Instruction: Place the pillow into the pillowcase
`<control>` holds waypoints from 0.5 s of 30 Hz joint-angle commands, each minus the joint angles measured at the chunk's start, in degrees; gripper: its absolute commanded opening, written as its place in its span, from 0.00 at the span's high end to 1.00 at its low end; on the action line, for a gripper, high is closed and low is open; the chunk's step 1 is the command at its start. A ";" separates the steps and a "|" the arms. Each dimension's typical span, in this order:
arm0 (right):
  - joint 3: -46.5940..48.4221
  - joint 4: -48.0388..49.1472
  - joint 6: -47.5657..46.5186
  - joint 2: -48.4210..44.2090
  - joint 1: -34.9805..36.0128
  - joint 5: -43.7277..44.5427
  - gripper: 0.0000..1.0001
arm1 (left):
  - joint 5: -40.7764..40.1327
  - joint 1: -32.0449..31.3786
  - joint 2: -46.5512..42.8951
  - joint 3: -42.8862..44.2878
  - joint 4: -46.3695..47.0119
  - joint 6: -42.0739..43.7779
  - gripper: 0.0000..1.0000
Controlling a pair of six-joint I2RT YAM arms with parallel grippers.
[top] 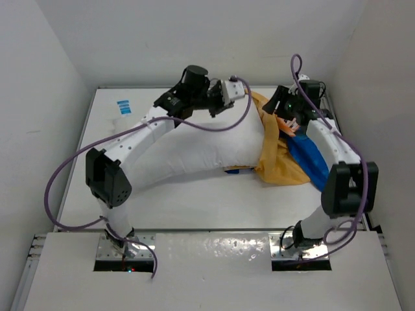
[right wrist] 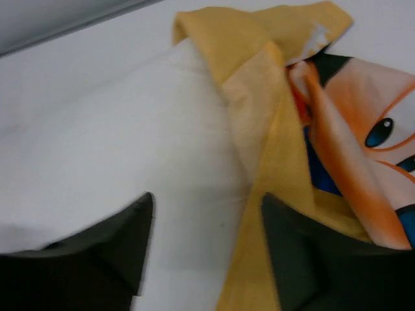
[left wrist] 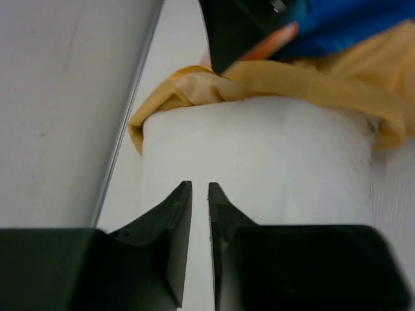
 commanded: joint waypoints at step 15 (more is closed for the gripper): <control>19.58 6.11 1.83 31.68 -1.01 1.40 0.56 | 0.12 10.94 29.50 14.38 0.37 0.45 0.00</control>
